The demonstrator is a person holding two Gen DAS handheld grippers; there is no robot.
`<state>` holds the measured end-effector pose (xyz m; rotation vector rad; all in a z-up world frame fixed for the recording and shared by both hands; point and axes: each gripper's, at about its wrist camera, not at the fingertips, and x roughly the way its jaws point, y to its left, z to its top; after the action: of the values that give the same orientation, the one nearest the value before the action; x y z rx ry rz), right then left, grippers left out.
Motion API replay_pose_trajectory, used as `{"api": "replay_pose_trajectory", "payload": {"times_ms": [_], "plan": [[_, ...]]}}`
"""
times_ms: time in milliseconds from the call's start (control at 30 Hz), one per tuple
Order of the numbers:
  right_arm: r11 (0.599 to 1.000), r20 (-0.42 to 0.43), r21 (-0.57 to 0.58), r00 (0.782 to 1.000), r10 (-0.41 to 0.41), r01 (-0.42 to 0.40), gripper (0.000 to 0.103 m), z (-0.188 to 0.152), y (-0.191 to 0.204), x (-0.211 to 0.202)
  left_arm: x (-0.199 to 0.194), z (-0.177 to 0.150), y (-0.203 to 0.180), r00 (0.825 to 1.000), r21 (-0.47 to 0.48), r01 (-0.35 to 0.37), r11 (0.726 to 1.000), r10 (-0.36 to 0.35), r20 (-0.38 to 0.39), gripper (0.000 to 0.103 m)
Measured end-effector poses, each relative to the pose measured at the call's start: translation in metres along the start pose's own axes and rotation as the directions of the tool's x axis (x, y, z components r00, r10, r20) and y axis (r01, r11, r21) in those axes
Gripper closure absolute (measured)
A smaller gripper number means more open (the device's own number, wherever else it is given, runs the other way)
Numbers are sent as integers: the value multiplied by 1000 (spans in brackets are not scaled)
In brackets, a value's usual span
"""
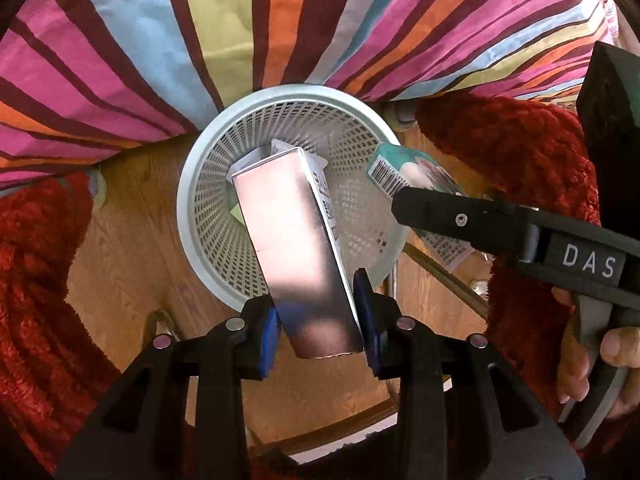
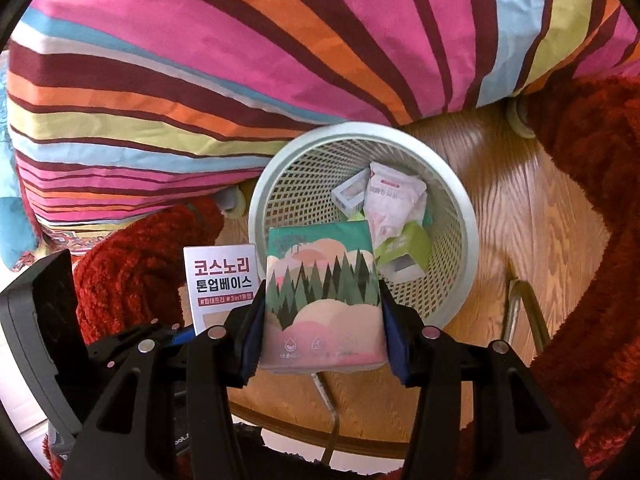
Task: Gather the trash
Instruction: 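Open both grippers to drop the silver box and tissue pack into the wastebasket, then move both grippers back up toward the teal box and green box on the bed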
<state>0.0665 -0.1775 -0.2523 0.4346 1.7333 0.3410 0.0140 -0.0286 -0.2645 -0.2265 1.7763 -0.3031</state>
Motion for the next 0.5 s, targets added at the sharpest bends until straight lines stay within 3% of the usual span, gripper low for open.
{"api": "replay_pose_trajectory", "payload": {"times_ms": [133,200,233,500], "plan": [[1000,-15,8,1000,-1,1,52,2,-1,3,5,3,2,1000,-11,-13,1000,13,-25,62],[1000,-24,21,1000,-13,14,27,2,-2,5,8,4,2,999,-17,-26,1000,25,-46,46],[999,-26,26,999,-22,22,17,2,-3,6,9,3,2,998,-17,-37,999,36,-51,30],[999,-9,48,1000,-16,16,16,3,-7,2,6,3,0,997,-6,-63,998,63,-34,29]]}}
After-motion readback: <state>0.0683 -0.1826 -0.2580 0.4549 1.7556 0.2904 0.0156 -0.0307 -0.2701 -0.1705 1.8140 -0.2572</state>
